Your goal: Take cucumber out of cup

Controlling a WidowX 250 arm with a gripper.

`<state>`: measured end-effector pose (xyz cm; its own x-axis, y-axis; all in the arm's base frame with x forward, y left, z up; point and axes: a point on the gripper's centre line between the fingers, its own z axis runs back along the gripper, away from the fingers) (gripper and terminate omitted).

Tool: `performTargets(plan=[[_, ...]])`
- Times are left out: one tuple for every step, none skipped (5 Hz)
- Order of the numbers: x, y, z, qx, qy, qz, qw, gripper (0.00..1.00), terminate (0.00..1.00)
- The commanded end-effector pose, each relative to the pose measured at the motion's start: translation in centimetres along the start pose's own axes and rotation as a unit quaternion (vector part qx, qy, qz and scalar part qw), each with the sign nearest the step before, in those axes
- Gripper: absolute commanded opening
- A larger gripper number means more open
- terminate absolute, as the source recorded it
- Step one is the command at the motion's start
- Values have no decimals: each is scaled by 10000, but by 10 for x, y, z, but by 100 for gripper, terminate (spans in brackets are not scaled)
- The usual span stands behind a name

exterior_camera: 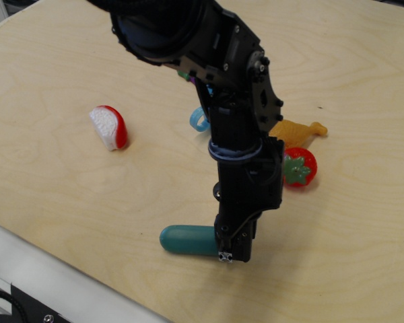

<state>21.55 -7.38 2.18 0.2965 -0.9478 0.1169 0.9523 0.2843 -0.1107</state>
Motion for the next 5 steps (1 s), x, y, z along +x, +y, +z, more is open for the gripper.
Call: performTargets(plan=[[-14, -26, 13, 126, -146, 88, 9998, 100, 0], [-15, -29, 33, 326, -205, 395, 9985, 100, 0], [-17, -32, 58, 580, -280, 734, 9952, 100, 0], [-17, -32, 58, 580, -280, 734, 9952, 100, 0], [-17, -32, 58, 580, -280, 734, 9952, 100, 100]])
